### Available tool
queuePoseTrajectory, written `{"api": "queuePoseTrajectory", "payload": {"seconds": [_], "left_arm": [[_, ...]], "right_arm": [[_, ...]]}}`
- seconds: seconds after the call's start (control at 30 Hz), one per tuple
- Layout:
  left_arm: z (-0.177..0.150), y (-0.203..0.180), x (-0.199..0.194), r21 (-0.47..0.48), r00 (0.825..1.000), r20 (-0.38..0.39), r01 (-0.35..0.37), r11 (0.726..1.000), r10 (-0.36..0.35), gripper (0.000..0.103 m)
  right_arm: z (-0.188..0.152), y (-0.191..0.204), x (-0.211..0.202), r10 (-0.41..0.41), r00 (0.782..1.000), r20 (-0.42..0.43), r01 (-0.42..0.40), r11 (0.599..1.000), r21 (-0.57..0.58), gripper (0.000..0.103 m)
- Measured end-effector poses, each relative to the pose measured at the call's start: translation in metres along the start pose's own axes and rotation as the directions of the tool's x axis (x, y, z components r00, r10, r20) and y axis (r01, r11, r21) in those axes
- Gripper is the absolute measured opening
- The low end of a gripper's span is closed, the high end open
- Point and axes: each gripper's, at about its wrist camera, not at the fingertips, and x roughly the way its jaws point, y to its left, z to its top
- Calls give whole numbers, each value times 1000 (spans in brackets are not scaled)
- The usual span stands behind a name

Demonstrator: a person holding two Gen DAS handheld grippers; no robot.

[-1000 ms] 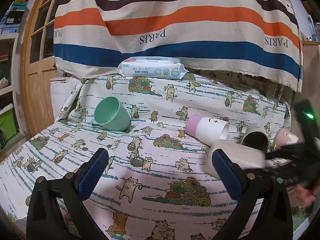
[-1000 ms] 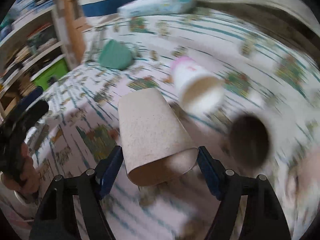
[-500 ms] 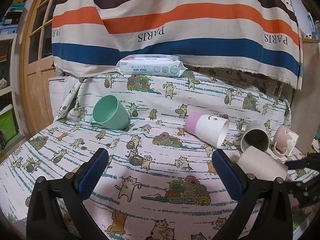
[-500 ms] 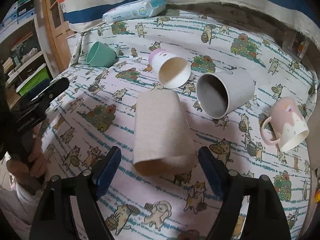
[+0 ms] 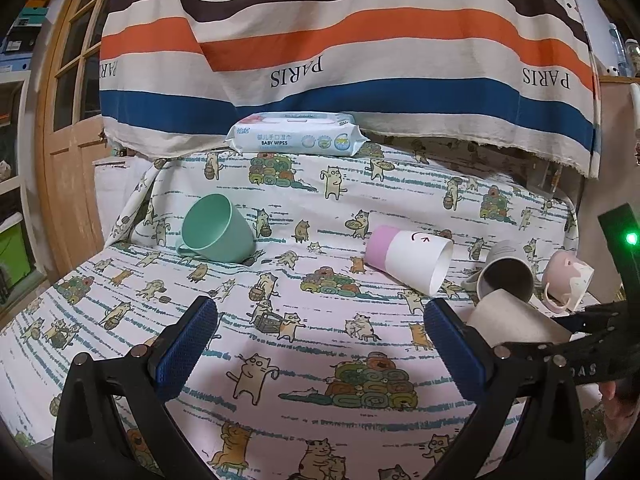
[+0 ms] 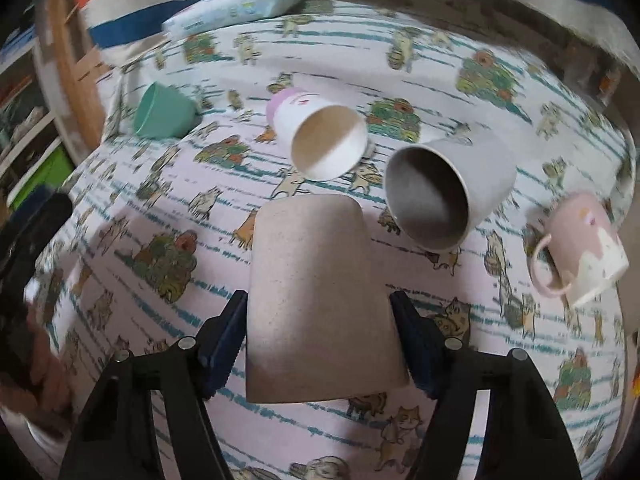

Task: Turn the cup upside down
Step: 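Carry the beige cup with the right tool toward the grey cup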

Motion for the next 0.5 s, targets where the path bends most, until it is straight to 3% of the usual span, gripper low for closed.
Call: {"api": "queuePoseTrajectory", "payload": {"seconds": [0.2, 0.33, 0.5], "left_arm": [[0, 0, 0, -1, 1000, 0, 0, 1000, 0, 103], [0, 0, 0, 0, 1000, 0, 0, 1000, 0, 103], [0, 0, 0, 0, 1000, 0, 0, 1000, 0, 103]], "right_arm": [[-6, 3, -7, -7, 999, 43, -2, 980, 199, 71], [-8, 14, -7, -38, 999, 38, 30, 978, 206, 71], [-12, 16, -10, -5, 1000, 23, 0, 980, 200, 71]]}}
